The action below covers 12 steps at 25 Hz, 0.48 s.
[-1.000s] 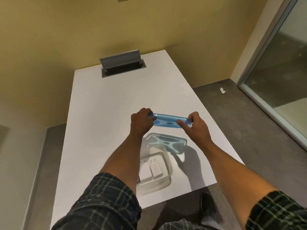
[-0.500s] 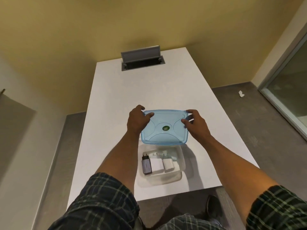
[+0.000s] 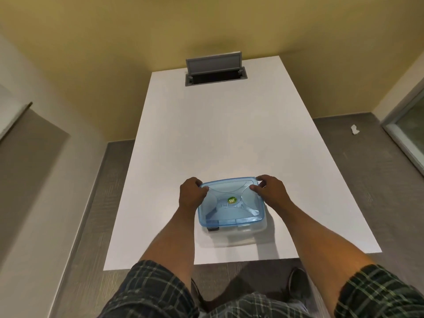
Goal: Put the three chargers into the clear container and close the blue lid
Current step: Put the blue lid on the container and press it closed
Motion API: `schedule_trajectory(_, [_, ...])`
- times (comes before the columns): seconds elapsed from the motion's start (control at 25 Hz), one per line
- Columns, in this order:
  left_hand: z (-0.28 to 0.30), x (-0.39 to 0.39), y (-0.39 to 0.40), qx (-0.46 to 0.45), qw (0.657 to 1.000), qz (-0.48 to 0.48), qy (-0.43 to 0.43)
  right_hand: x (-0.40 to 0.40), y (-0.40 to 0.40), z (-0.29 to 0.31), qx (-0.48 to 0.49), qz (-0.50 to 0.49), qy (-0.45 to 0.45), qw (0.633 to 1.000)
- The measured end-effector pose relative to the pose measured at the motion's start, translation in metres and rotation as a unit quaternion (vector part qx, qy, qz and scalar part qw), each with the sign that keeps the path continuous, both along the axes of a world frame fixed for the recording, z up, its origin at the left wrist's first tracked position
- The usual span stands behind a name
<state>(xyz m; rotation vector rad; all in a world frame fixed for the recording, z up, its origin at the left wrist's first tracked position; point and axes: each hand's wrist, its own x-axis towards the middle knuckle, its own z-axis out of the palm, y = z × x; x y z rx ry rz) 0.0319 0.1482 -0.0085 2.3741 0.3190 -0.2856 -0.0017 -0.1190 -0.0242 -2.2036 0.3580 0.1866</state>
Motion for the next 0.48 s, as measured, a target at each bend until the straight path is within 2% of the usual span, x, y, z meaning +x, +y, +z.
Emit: schedule_trajectory(0.48, [-0.010,-0.020,-0.005,-0.005,1.000,0.010,-0.009,-0.008,0.004,0.000,-0.050,-0.007,-0.017,0.999])
